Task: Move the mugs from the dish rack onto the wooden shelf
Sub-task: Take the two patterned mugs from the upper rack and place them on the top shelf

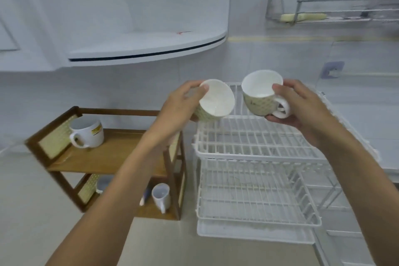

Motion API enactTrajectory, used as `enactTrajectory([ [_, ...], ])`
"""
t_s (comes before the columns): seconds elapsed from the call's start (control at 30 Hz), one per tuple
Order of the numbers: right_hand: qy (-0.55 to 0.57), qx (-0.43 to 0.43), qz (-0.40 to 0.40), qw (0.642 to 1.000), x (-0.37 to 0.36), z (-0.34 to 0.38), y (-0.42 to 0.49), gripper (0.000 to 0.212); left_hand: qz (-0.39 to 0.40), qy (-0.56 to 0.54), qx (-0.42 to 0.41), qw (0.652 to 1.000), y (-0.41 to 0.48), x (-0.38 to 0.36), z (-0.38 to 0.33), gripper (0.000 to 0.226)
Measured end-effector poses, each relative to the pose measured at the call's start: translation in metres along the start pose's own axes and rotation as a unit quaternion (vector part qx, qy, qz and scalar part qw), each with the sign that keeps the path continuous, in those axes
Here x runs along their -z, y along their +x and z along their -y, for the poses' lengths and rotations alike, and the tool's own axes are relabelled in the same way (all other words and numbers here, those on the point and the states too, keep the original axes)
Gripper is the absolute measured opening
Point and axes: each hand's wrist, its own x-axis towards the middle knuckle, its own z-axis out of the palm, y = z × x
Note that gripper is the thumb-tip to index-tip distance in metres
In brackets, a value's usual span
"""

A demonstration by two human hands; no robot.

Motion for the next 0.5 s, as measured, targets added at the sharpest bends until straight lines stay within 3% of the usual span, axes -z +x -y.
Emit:
enactTrajectory([
  [0.2, 0.093, -0.026, 0.093, 0.991, -0.133, 0.011, -0.039, 0.019, -0.112, -0.074, 0.079, 0.988, -0.029, 0.127, 0.042, 0.037],
  [0.3, 0.112, -0.072, 0.124, 0.983, -0.205, -0.006, -0.054, 0.024, -0.152, -0.095, 0.138, 0.974, -0.042, 0.171, 0.081, 0.043],
  [0.5, 0.109, -0.141, 0.070, 0.982, -0.314, -0.058, -0.074, 0.037, -0.172, -0.088, 0.192, 0.962, -0.053, 0.206, 0.145, 0.027],
])
